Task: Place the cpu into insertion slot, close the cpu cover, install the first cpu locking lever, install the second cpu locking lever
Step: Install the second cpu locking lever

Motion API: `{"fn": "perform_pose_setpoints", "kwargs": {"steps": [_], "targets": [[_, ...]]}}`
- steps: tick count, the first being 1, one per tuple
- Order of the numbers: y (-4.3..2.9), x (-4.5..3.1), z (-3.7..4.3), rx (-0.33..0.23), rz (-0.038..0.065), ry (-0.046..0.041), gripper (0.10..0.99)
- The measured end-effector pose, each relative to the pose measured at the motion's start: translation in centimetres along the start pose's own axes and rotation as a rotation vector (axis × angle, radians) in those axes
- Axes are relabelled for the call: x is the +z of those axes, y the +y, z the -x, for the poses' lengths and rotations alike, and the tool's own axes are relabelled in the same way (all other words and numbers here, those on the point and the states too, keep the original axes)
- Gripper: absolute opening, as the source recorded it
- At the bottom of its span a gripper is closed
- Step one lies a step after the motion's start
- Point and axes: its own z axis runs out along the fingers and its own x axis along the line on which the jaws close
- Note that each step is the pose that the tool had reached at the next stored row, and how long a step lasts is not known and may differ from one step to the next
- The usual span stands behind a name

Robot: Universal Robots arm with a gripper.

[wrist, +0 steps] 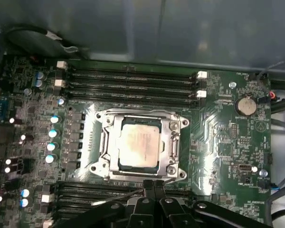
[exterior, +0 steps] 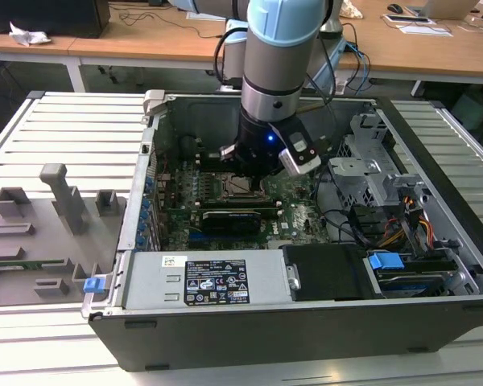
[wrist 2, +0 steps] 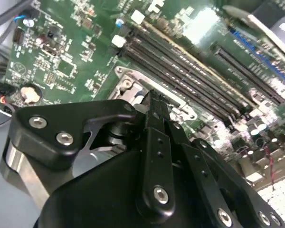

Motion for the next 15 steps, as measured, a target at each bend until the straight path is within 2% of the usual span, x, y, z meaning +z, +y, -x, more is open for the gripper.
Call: {"fn": "perform_pose_setpoints", "kwargs": {"steps": [1,6,8,13,15], "targets": [[-0.04,0.00,-0.24,0.000,0.001,-0.0001,0.106],[-0.04,0.03,-2.66,-0.001,0.004,-0.0002,0.106],[-0.03,0.20,-3.23,-0.003,0.005,-0.0001,0.106],[-0.14,1.12,-3.49,-0.010,0.005,0.0010,0.106],[-0.40,1.22,-3.64,-0.012,0.008,0.0011,0.106]]}}
